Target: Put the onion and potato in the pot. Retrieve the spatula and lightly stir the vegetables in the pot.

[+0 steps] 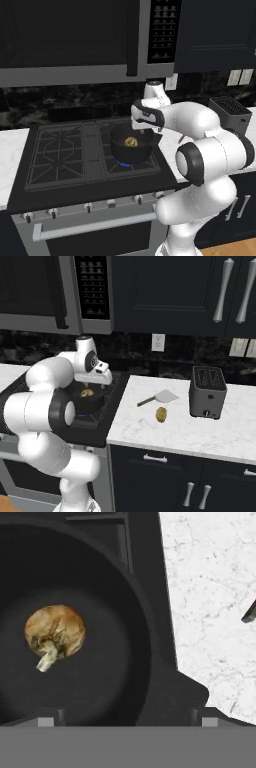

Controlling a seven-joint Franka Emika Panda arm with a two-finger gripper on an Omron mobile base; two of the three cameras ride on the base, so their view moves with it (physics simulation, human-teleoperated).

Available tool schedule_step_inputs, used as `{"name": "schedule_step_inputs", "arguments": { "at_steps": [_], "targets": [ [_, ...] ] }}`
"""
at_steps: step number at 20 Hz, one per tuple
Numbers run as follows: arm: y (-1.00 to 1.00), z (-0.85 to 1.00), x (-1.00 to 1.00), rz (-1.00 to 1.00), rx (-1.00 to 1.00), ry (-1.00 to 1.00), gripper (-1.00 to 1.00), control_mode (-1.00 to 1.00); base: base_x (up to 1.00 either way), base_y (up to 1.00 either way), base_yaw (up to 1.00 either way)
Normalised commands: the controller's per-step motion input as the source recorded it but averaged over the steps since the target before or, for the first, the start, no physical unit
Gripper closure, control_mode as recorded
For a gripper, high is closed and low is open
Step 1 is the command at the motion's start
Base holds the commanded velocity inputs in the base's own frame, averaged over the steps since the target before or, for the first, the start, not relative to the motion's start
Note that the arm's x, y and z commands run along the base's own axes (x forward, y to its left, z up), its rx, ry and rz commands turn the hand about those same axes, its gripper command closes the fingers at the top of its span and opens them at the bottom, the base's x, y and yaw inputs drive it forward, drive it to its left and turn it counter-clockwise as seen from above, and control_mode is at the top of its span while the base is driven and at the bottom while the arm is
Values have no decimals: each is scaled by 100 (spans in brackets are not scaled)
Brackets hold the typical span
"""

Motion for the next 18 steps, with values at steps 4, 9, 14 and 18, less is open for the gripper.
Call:
{"name": "schedule_step_inputs", "arguments": {
  "at_steps": [4,9,14,18],
  "targets": [
    [-100,9,-1,-14,5,3,-100,-100,0,0,0],
    [-100,0,2,-9,8,8,-100,-100,0,0,0],
    [-100,-1,0,-8,5,5,-100,-100,0,0,0],
    [-100,-14,0,-5,0,5,-100,-100,0,0,0]
  ]
}}
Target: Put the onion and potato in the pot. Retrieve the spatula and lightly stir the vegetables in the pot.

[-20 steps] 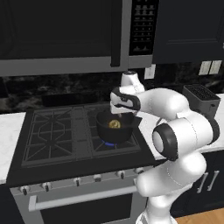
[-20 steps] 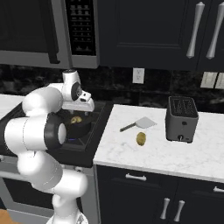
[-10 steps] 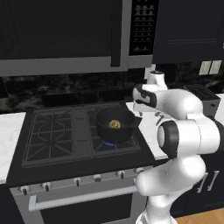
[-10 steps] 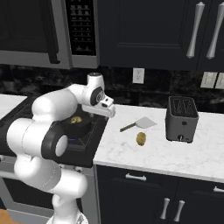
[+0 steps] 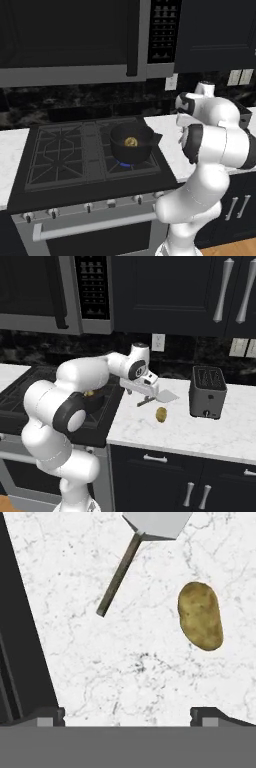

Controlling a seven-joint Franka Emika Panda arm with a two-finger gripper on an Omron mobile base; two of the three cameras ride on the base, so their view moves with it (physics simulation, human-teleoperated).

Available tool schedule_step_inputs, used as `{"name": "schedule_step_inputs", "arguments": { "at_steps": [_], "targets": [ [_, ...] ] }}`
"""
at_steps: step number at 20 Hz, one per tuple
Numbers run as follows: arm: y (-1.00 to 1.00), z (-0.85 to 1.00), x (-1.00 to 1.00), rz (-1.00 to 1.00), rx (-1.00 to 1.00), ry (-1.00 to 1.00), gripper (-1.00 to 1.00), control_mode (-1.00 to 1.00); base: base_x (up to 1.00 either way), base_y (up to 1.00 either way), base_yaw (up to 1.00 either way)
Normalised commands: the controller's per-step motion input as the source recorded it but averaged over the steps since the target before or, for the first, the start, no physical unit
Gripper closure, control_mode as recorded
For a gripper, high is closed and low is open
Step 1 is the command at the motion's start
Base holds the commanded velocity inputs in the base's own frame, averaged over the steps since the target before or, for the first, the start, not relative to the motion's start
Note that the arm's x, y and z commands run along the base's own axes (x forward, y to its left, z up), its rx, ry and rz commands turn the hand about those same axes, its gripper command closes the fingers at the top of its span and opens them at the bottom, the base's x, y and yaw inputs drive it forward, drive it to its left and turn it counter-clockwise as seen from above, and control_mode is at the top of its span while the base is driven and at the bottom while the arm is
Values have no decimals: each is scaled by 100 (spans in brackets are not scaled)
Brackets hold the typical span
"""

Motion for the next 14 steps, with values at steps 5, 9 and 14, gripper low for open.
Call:
{"name": "schedule_step_inputs", "arguments": {
  "at_steps": [5,9,14],
  "targets": [
    [-95,-38,0,0,-3,1,-100,-100,0,0,0],
    [-53,-50,5,5,-3,1,-100,-100,0,0,0],
    [-21,-37,7,17,-2,3,-100,-100,0,0,0]
  ]
}}
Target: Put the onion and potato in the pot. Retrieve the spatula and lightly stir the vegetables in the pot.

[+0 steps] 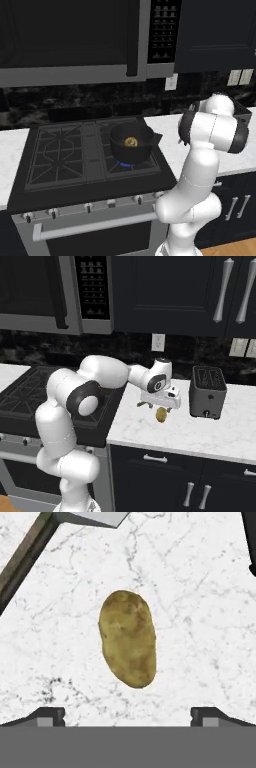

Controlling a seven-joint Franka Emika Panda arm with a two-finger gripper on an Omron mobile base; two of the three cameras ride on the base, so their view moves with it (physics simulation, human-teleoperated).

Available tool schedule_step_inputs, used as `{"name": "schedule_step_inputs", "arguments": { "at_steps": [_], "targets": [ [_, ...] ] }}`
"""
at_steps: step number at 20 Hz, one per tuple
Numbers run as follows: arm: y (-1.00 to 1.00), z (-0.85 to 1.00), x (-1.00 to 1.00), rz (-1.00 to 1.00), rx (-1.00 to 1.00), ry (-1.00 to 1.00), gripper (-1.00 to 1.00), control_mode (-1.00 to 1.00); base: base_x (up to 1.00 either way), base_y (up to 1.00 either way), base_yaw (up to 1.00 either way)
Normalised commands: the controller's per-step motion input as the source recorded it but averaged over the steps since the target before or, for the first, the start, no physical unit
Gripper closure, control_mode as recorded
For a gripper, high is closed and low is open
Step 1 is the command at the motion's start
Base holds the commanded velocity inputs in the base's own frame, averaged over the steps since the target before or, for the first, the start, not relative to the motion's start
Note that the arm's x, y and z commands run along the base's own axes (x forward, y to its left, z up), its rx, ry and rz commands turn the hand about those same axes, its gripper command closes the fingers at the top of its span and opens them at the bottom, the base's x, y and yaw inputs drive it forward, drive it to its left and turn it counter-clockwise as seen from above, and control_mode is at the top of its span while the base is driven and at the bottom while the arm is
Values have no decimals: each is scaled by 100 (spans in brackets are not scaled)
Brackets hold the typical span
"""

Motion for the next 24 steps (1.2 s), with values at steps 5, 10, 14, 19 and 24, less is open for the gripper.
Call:
{"name": "schedule_step_inputs", "arguments": {
  "at_steps": [5,10,14,19,24],
  "targets": [
    [-14,-39,14,15,0,1,-100,-100,0,0,0],
    [-4,-30,25,12,1,1,-100,-100,0,0,0],
    [-1,-25,13,7,1,2,-100,-100,0,0,0],
    [0,-31,11,4,0,9,-100,-100,0,0,0],
    [-3,-11,13,1,1,4,100,-100,0,0,0]
  ]
}}
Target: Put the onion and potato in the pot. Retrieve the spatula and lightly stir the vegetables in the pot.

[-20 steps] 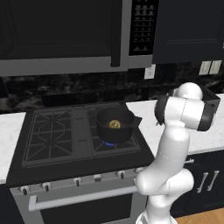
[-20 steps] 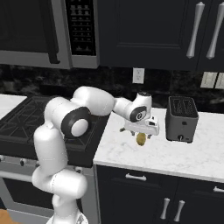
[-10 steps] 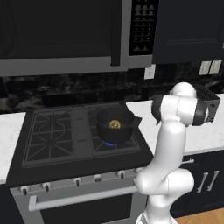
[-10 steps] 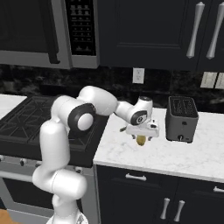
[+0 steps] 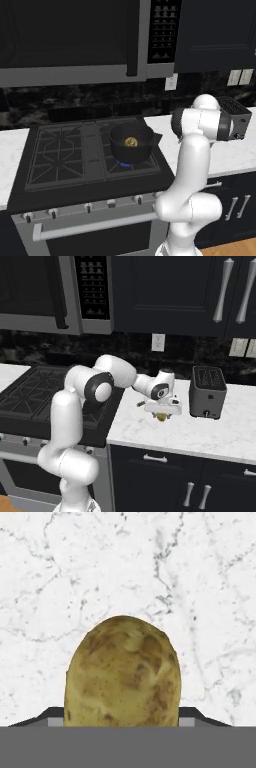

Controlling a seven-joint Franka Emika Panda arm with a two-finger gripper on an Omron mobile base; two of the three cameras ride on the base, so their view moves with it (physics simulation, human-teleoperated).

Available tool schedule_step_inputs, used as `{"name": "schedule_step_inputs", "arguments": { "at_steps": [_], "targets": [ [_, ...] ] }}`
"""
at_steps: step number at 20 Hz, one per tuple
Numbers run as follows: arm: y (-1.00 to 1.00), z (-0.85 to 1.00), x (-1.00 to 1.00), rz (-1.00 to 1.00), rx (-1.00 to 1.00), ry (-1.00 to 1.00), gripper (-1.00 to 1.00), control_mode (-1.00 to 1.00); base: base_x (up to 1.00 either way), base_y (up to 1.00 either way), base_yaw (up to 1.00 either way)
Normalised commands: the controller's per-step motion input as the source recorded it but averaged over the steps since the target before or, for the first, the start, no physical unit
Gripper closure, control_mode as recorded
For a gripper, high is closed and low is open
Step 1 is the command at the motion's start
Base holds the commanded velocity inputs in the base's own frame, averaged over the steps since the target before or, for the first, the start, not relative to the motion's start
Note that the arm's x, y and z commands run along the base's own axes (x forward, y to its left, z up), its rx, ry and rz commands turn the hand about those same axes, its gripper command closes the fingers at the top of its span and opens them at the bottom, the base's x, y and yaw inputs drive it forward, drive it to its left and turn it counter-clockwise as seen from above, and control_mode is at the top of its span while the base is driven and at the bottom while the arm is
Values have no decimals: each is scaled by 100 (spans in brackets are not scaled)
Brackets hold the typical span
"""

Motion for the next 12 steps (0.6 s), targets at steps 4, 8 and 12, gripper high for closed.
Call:
{"name": "schedule_step_inputs", "arguments": {
  "at_steps": [4,8,12],
  "targets": [
    [0,36,-1,1,5,-1,100,-100,0,0,0],
    [26,86,-9,2,0,-9,100,-100,0,0,0],
    [56,100,-51,6,0,-16,100,-100,0,0,0]
  ]
}}
